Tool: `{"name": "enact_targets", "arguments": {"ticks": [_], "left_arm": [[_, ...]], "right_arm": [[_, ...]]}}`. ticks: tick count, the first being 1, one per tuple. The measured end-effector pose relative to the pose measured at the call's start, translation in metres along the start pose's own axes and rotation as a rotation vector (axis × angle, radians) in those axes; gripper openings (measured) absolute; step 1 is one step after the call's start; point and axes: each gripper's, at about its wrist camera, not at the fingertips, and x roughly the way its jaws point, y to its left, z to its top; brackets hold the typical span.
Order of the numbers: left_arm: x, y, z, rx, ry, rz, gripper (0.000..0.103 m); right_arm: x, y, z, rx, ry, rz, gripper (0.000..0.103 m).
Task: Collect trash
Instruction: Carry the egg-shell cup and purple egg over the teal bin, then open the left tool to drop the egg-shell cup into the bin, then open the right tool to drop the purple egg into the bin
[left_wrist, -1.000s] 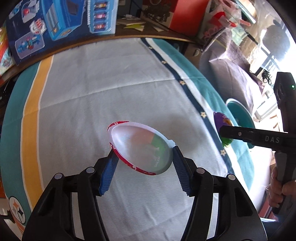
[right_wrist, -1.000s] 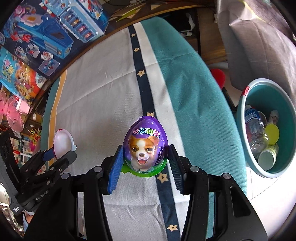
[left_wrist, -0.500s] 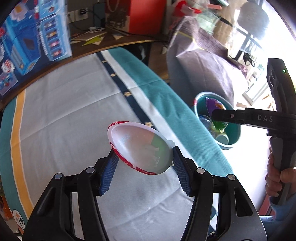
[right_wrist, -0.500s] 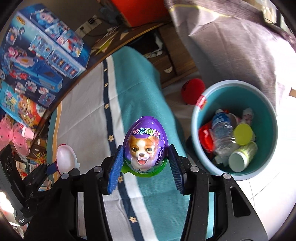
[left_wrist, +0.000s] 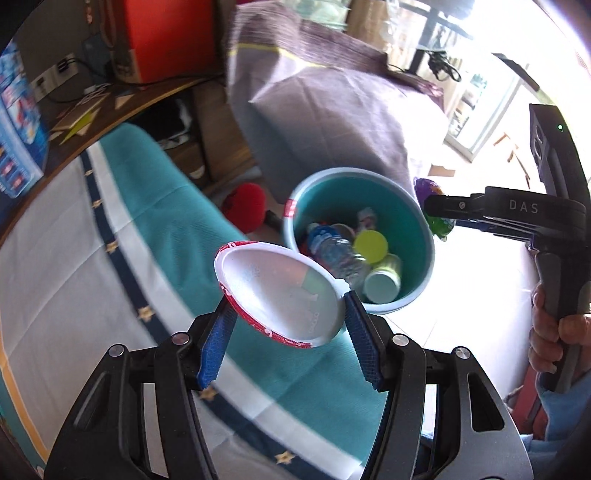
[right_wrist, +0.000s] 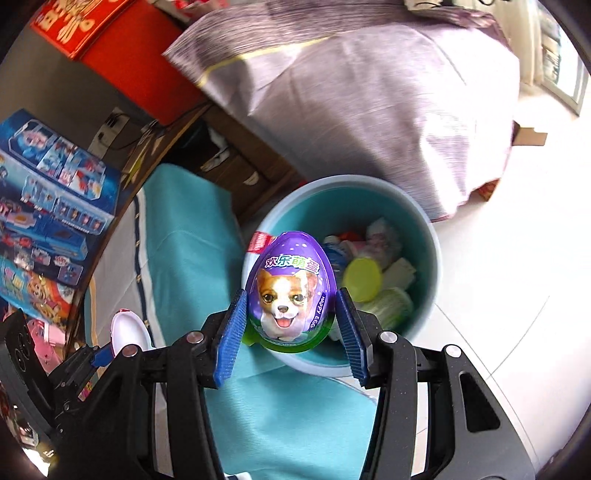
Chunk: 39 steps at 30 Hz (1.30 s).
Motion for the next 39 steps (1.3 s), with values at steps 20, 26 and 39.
{"name": "enact_targets", "arguments": {"ticks": [20, 26, 39], "left_arm": [[0.07, -0.069, 0.05, 0.078, 0.084, -0.07, 0.06], [0.082, -0.076, 0.058, 0.085, 0.097, -0.065, 0.081], [0.073, -0.068, 0.049, 0.092, 0.099, 0.011, 0.097]], "right_arm": [[0.006, -0.051, 0.027, 0.045, 0.038, -0.035, 0.047], [0.007, -0.053, 0.033, 0.049, 0.035, -0.045, 0.047], [0.015, -0.036, 0.032, 0.024, 0.051, -0.053, 0.047]]}}
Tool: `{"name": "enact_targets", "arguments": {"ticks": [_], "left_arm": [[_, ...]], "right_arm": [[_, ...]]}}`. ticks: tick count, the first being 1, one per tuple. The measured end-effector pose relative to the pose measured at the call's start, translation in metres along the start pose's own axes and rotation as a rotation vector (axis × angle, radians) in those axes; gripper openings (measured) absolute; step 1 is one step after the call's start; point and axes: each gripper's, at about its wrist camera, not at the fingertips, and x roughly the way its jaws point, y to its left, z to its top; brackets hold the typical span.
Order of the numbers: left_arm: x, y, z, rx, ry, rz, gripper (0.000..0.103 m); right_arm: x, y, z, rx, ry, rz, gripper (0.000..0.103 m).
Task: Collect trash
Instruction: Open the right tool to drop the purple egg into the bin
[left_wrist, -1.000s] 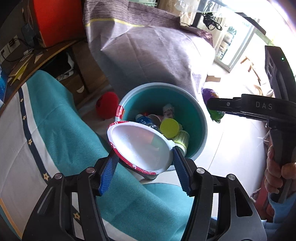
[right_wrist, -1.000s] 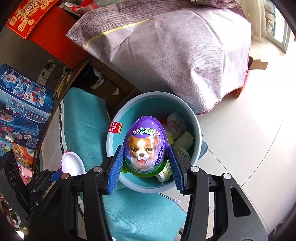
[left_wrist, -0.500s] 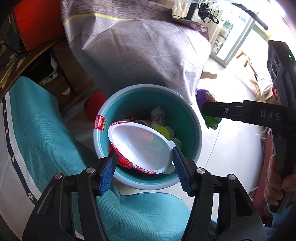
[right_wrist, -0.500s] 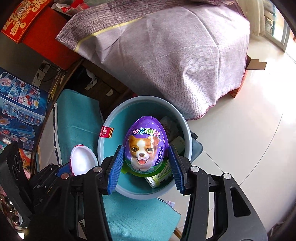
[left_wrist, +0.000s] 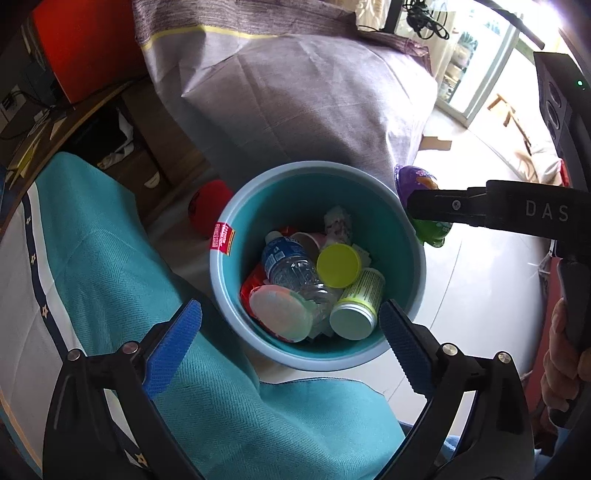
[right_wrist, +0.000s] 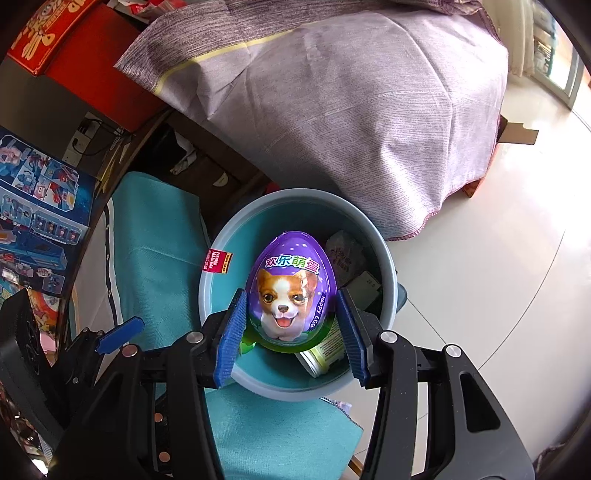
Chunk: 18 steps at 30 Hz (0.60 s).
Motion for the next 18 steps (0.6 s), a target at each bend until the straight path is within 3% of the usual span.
{"name": "enact_targets", "arguments": {"ticks": [18], "left_arm": [[-0.033, 0.043, -0.028, -0.124, -0.035, -0.012, 0.098]], "right_arm": [[0.004, 0.042, -0.005, -0.086, 0.01, -0.03, 0.049]]}}
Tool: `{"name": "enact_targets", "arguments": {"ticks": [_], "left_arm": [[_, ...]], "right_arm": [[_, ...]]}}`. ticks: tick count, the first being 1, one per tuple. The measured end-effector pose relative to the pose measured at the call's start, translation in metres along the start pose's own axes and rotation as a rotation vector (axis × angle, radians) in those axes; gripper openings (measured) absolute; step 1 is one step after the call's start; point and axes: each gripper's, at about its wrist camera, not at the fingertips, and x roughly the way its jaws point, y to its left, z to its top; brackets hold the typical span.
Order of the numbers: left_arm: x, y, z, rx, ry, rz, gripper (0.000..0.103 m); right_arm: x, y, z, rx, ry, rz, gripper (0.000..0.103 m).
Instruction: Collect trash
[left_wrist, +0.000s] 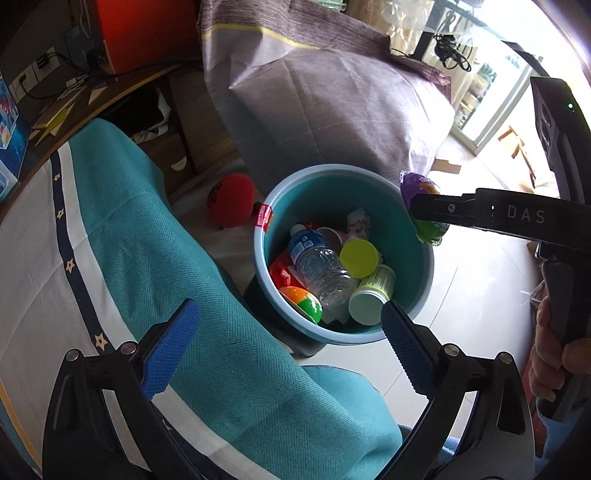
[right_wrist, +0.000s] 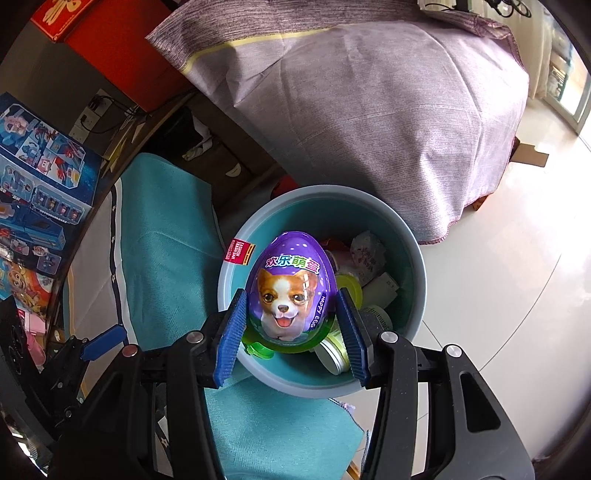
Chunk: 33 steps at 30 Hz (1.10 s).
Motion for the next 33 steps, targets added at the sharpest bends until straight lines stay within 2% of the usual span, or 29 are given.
{"name": "enact_targets", "arguments": {"ticks": [2, 6, 13, 22, 25, 33], "left_arm": [[-0.003, 0.003, -0.003, -0.008, -0.005, 0.0, 0.098], [-0.01, 0.009, -0.008, -0.019, -0.012, 0.001, 0.098], [-0.02, 0.018, -0.014, -0.048, -0.027, -0.007, 0.098], [-0.037, 0.021, -0.027, -0.054, -0.043, -0.001, 0.098], [-0.045, 0.019, -0.032, -0.052, -0.051, 0.009, 0.099], [-0.071, 0.018, -0.049, -0.067, -0.097, 0.029, 0.099]], "right_arm": [[0.0, 0.003, -0.001, 0.008, -0.001, -0.002, 0.071], [-0.002, 0.008, -0.003, 0.01, -0.012, -0.018, 0.071], [-0.009, 0.014, -0.01, 0.016, -0.009, -0.038, 0.084], [-0.026, 0.023, -0.026, 0.021, -0.022, -0.048, 0.09], [-0.034, 0.028, -0.032, 0.006, -0.03, -0.04, 0.096], [-0.057, 0.035, -0.054, -0.048, -0.051, -0.056, 0.096]]}}
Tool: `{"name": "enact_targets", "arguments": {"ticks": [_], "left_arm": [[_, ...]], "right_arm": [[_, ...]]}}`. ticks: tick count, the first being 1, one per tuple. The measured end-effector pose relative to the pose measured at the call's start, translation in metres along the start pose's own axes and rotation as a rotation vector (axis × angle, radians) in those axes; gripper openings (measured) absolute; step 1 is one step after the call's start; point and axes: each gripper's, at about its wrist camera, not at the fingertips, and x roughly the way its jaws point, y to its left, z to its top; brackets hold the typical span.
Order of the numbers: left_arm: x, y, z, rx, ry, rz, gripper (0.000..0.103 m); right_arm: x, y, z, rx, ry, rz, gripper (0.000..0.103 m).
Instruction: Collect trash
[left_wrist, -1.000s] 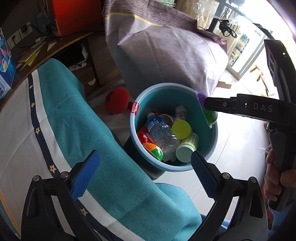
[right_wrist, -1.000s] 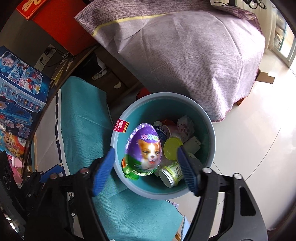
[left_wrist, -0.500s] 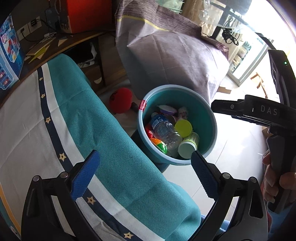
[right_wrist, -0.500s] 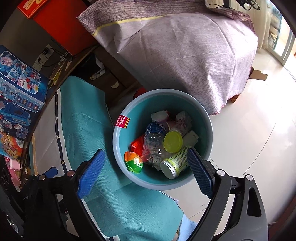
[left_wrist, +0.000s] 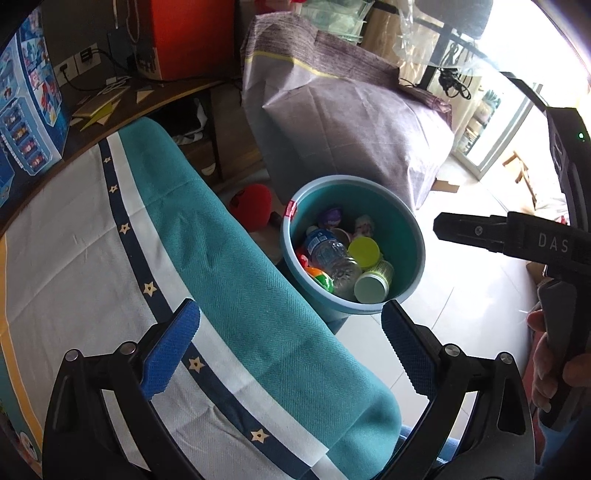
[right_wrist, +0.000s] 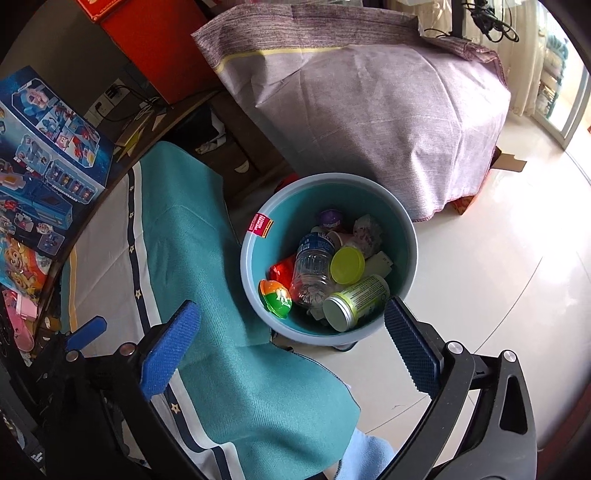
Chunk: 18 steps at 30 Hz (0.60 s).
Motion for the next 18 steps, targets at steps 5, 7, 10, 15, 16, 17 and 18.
{"name": "enact_targets", "arguments": {"ticks": [5, 7, 10, 15, 16, 17, 18], "left_arm": [[-0.018, 0.004, -0.012, -0.038, -0.023, 0.022, 0.099], [-0.023, 0.006, -0.016, -0.054, -0.024, 0.035, 0.099], [-0.034, 0.011, -0.024, -0.075, -0.034, 0.046, 0.099], [-0.05, 0.02, -0.04, -0.101, -0.046, 0.064, 0.099], [-0.053, 0.022, -0.043, -0.108, -0.048, 0.064, 0.099], [-0.055, 0.025, -0.045, -0.115, -0.048, 0.063, 0.099], [-0.056, 0.026, -0.046, -0.12, -0.048, 0.064, 0.099]], "right_arm": [[-0.019, 0.002, -0.014, -0.038, -0.03, -0.022, 0.096], [-0.027, 0.002, -0.019, -0.047, -0.044, -0.028, 0.096], [-0.037, 0.001, -0.029, -0.053, -0.05, -0.021, 0.096], [-0.045, 0.005, -0.044, -0.087, -0.049, -0.039, 0.096], [-0.046, 0.007, -0.046, -0.094, -0.051, -0.043, 0.096], [-0.047, 0.009, -0.048, -0.103, -0.051, -0.047, 0.096], [-0.048, 0.01, -0.05, -0.11, -0.051, -0.049, 0.096]]}}
